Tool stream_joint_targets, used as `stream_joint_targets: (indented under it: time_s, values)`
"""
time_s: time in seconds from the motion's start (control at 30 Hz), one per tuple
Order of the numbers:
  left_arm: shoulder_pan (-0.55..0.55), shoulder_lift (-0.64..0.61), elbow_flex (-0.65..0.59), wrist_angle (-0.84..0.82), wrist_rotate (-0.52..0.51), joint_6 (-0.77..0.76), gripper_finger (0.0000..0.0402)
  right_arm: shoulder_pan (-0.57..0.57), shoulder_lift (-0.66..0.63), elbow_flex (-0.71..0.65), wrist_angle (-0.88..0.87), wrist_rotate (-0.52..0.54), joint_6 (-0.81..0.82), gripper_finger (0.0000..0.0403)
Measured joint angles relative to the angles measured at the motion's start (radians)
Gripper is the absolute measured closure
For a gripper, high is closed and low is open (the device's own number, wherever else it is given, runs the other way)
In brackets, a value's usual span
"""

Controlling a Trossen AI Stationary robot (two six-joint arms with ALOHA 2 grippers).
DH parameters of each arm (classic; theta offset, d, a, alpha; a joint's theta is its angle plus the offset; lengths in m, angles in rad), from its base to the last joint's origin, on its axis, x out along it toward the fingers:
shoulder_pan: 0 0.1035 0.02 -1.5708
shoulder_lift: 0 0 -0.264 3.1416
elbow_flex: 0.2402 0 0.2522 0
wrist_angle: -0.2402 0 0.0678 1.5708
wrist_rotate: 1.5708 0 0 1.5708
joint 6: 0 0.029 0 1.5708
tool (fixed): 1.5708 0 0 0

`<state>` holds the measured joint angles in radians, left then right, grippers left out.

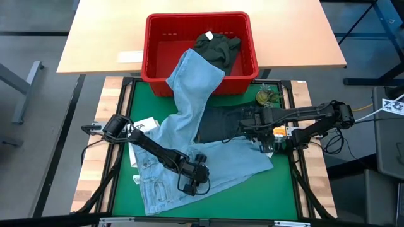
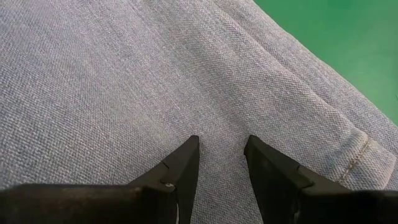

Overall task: Fold Laundry from Bin
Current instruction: Fold the light blue jeans

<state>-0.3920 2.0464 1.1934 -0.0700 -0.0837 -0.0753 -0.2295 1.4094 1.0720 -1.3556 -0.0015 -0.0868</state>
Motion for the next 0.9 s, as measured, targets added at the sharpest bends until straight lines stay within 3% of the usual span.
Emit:
stream_joint_targets:
  time_s: [0.37,0.9]
  values:
    - [0.0,0.0,0.0,0.0,0.0,0.0,0.0271,0.0,0.0,0.001,0.007,0.167,0.005,0.0397]
    - [0.001,0.0,0.001,0.001,-0.001,0.0,0.0271,0.0,0.0,0.001,0.182,0.388,0.035,0.0402]
